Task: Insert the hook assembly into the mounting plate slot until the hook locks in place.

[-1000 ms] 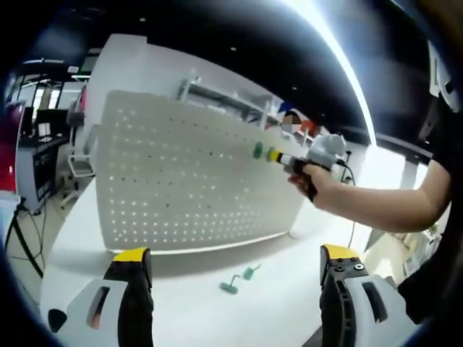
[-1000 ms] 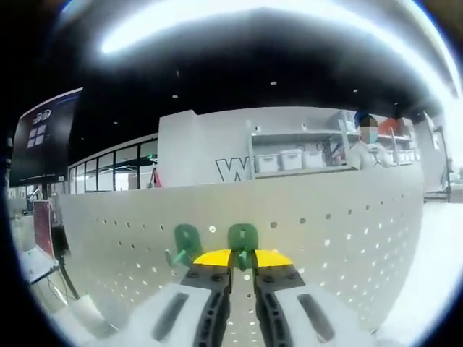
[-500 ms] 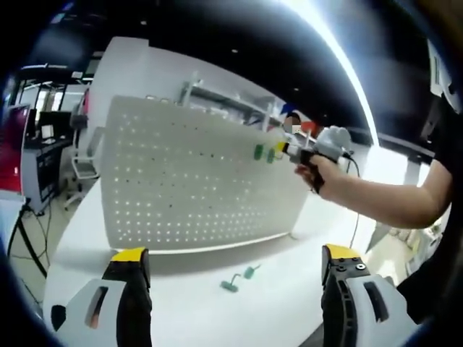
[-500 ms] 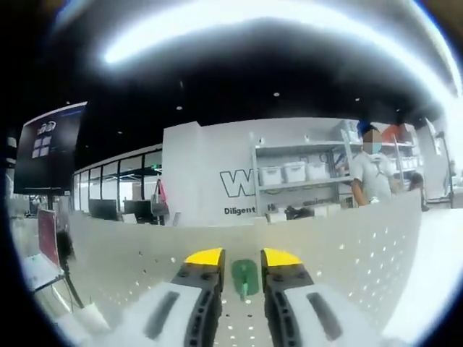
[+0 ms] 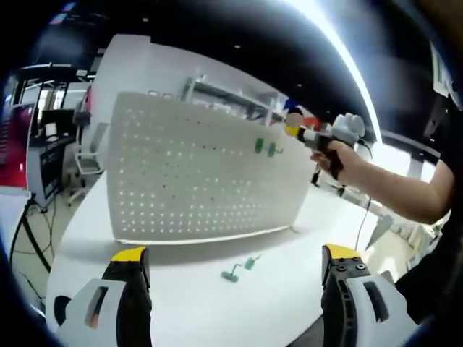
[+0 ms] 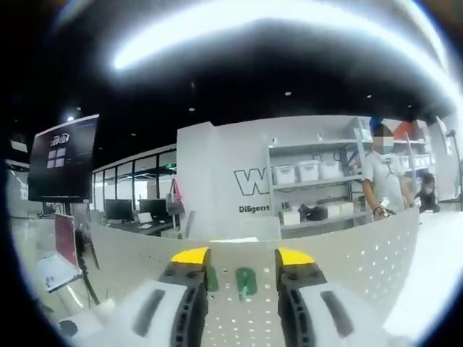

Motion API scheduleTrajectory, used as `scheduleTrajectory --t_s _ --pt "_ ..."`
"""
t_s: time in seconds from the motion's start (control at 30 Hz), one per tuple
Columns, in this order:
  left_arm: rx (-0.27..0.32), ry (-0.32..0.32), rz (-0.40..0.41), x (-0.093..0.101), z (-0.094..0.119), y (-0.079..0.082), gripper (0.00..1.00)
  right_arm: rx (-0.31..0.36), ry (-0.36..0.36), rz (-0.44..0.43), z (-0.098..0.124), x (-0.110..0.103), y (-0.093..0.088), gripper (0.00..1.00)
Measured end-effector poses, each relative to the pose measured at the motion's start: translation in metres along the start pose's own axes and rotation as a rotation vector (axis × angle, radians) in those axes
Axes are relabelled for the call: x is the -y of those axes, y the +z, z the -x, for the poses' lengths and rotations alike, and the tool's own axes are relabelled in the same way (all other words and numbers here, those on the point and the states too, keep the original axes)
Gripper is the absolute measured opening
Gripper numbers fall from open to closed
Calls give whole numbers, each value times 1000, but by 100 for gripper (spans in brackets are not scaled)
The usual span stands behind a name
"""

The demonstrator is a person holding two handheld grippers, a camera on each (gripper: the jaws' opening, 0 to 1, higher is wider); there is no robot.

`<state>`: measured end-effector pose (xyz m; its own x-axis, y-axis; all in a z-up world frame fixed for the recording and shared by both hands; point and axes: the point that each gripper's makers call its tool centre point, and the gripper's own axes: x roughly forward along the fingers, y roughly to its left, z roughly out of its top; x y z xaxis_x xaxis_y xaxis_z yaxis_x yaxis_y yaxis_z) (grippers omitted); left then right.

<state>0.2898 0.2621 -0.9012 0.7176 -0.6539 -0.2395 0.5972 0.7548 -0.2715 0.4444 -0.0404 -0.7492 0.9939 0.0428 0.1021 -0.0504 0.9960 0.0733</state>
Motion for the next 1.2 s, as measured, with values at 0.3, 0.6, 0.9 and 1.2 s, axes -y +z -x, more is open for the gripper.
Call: scheduleTrajectory --t_s 0.3,0.6,0.9,1.2 --pt "-33 2 4 4 8 -10 100 -102 70 5 40 -6 -23 40" --pt "-52 -10 12 10 14 -19 100 -204 137 24 80 -20 -58 44" --pt "-85 -23 15 17 20 -26 100 -306 196 25 118 -41 -93 46" --pt "-115 -31 14 18 24 -30 100 -390 238 26 151 -57 -122 46"
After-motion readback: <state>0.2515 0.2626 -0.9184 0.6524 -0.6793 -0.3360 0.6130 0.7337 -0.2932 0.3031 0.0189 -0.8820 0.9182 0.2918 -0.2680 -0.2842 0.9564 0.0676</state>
